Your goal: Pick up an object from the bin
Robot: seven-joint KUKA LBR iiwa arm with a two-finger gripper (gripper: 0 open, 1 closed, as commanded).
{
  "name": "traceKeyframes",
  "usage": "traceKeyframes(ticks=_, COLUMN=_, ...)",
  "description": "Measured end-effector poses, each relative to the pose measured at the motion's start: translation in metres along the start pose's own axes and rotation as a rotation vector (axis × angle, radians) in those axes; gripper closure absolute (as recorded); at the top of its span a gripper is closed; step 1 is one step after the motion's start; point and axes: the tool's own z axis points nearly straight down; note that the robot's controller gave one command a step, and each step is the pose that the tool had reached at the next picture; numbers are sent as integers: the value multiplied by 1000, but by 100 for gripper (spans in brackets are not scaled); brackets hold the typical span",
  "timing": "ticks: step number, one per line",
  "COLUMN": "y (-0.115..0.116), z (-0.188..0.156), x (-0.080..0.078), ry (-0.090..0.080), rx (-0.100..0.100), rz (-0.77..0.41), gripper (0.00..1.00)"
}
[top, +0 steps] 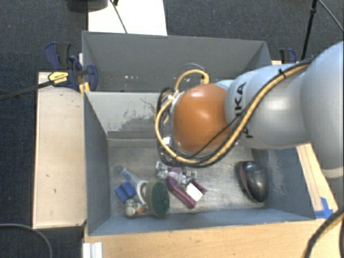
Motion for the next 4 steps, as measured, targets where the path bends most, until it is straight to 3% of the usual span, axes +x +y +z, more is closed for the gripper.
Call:
traceKeyframes(ticks=1, y=1, z=-3, x=7, ry=-18, rx=9, rz=0, gripper=100)
traceKeyframes(ticks=2, y=4, z=-2, x=-6, ry=-49, rx=16, rz=-9, gripper=0)
traceKeyframes(ticks=3, y=1, z=-3, x=8, ry=-7, rx=4, rz=0, gripper=100)
traceKeyframes(ticks=4, y=5, z=0, x=-4, ry=-45, rx=12, rz=-5, gripper=0)
